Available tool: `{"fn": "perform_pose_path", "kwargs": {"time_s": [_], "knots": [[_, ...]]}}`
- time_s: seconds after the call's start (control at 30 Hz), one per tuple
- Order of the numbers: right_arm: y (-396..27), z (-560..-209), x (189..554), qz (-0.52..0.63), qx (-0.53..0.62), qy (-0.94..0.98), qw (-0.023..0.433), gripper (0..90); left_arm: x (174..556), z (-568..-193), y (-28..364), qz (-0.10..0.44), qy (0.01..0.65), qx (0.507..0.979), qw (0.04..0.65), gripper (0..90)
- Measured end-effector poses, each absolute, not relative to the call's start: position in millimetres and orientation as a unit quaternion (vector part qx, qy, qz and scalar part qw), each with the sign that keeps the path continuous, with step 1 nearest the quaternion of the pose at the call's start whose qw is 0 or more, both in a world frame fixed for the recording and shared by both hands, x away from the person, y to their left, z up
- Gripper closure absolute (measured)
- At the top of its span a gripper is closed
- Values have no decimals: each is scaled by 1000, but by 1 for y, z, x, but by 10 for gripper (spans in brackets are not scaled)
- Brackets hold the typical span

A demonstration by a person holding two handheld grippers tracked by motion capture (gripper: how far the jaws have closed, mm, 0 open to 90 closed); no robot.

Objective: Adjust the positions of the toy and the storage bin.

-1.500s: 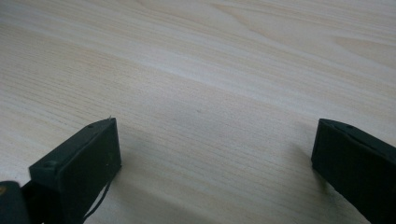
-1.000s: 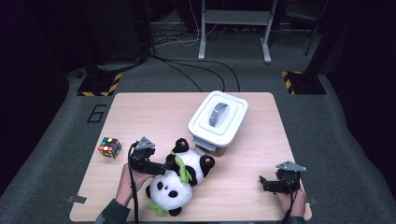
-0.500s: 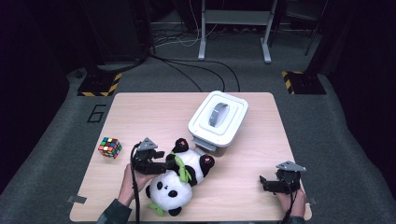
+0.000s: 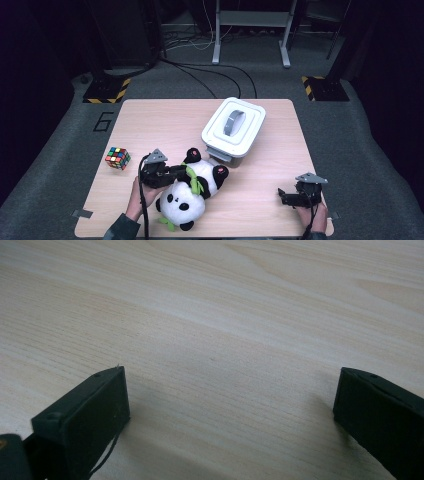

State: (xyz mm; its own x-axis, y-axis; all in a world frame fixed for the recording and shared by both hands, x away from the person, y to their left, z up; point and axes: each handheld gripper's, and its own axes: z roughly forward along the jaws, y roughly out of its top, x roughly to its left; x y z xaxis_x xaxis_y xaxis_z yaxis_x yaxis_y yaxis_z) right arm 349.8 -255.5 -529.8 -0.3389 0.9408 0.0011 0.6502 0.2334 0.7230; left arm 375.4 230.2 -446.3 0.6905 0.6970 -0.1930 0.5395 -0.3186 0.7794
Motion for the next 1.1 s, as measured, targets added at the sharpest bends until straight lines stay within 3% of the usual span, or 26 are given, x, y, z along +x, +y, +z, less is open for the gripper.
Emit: {"fn": "perform_pose_path", "kwargs": {"time_s": [0.4, 1.1], "knots": [[-255, -530, 350, 321, 529, 752, 225, 8, 373, -445, 239, 100, 381, 804, 446, 765], [-255, -530, 350, 321, 530, 752, 225, 8, 375, -438, 289, 131, 420, 774, 455, 770]]}}
